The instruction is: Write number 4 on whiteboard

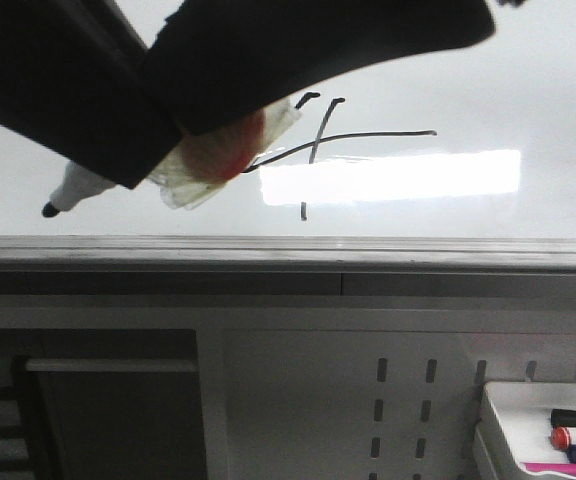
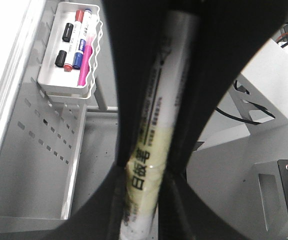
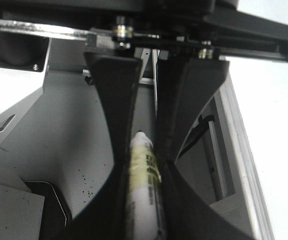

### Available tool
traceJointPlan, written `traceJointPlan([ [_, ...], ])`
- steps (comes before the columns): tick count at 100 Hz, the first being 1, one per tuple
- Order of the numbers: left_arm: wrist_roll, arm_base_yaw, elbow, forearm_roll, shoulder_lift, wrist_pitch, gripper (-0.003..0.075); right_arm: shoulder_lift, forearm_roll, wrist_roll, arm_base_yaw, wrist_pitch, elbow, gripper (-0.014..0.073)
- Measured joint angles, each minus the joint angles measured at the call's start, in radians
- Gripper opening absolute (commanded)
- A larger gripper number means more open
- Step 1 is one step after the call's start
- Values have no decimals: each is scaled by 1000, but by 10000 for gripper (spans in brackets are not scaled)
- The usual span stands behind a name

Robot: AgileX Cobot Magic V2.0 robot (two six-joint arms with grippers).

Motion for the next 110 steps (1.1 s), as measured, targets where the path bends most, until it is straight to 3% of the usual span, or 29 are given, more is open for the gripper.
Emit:
traceJointPlan([
  [13, -17, 0, -2, 3, 0, 2, -20, 0, 0, 0, 0, -18, 0, 377],
  [19, -27, 0, -2, 10, 0, 0, -20, -5, 0, 0, 0, -35, 0, 479],
  [42, -34, 0, -2, 14, 0, -2, -20, -58, 6, 0, 0, -91, -3, 498],
  [49, -38, 0, -2, 15, 0, -8, -20, -82, 8, 0, 0, -120, -4, 456],
  [56, -70, 0, -2, 27, 0, -26, -20, -109, 8, 0, 0, -159, -4, 351],
  [74, -249, 0, -2, 79, 0, -176, -20, -178, 46, 11, 0, -255, -6, -69],
  [110, -565, 0, 143, 53, 44, -721, -20, -309, 124, 43, -170, -280, 44, -64],
])
